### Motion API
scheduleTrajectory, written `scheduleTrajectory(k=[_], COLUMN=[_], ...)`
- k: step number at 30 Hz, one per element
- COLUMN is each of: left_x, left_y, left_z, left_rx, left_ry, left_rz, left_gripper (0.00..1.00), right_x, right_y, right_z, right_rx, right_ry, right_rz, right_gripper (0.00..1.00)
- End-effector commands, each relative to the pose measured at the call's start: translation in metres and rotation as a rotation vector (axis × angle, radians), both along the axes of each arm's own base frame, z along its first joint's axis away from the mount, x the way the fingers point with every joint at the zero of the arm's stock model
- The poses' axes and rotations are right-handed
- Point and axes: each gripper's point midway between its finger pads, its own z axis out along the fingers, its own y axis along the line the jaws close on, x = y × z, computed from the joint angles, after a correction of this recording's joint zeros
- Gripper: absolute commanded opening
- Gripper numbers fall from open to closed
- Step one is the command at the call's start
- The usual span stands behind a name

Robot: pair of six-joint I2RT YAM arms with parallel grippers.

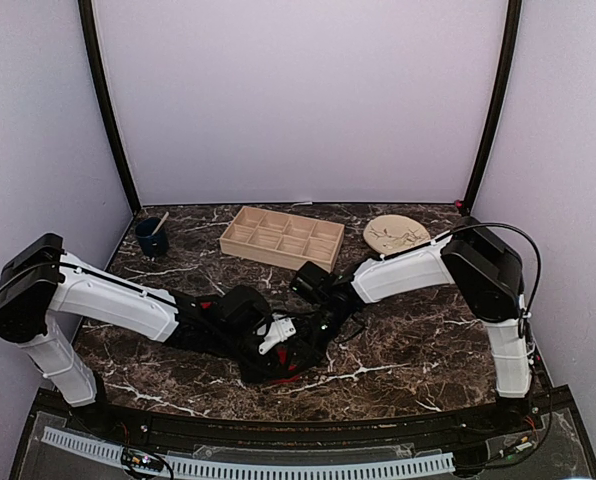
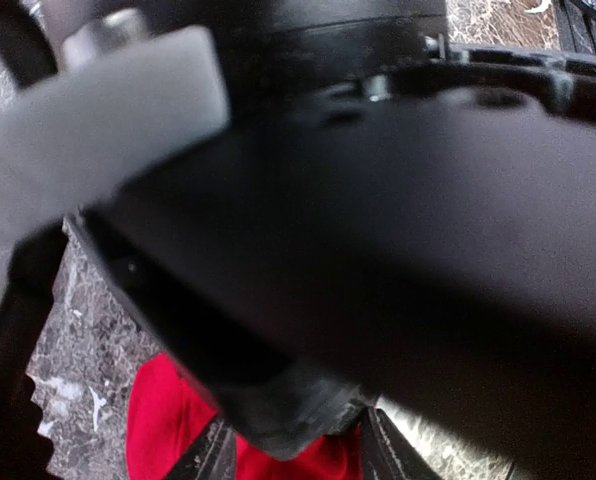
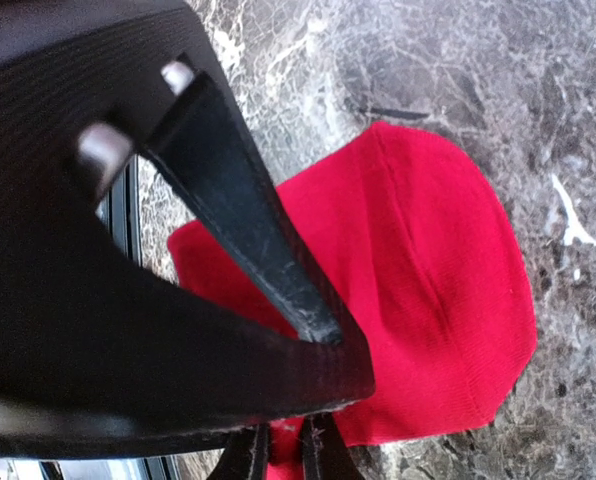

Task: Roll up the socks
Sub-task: Roll the sock at the center of the board.

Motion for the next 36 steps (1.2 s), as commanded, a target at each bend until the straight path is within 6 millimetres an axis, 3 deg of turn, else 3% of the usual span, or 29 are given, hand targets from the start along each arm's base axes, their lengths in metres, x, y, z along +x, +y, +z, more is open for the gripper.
scheduleTrajectory(k=[1,9,20,36], left_x=[-0.019,-0.018,-0.013,-0.028], left_y=[0.031,0.031,0.006,0.005], left_z=[-0.037,-0.032,-0.008,-0.029], left_rx=[0.177,0.180,0.088,0.116], left_ry=[0.070,0.055,0.017,0.083], left_rz=[0.006,0.034,0.006,-0.053], left_gripper=[0.44,0.44,0.44,0.41], right_x=[0.000,0.005,0.008,0.003], right_y=[-0.004,-0.014,-0.030,-0.021], right_z=[0.004,0.003,0.009,0.016], right_rx=[0.005,0.003,-0.004,0.023], right_ry=[0.013,0.014,-0.006,0.015], right_rz=[-0.010,-0.030,-0.081,-0.061], right_gripper=[0.09,0.09,0.09,0.10])
